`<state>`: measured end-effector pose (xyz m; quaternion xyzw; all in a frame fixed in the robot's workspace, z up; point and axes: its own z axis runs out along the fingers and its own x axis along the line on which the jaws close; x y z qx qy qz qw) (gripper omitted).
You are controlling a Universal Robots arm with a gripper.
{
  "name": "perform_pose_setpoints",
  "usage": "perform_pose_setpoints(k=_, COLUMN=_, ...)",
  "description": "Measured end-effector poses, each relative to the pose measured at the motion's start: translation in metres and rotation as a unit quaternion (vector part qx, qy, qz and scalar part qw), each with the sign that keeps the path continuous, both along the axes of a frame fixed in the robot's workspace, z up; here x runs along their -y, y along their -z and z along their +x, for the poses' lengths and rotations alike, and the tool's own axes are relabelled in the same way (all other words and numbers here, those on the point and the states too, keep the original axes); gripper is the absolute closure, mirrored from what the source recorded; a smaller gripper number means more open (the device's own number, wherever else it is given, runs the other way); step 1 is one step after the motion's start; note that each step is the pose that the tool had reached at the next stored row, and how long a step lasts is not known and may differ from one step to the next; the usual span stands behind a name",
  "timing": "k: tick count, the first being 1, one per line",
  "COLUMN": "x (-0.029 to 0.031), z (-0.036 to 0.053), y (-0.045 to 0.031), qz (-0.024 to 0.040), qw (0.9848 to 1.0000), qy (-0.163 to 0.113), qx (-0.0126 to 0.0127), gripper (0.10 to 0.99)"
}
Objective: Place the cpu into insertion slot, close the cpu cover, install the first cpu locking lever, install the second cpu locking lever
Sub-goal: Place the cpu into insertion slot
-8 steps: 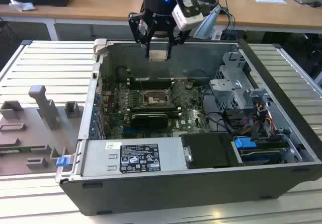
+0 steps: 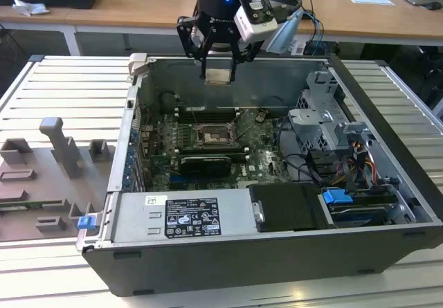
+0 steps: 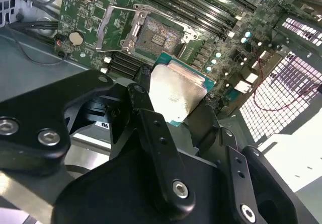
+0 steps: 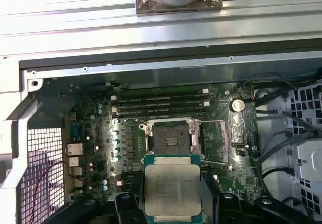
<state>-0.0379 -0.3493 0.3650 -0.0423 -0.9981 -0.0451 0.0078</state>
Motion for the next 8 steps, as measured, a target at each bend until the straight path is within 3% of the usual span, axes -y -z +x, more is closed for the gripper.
perform_pose_setpoints(k=8, x=0.0010, z=0.0000, y=0.0006, qz=-0.0001, qw=0.9997, qy=0.023, qx=0.0000, gripper=0.545)
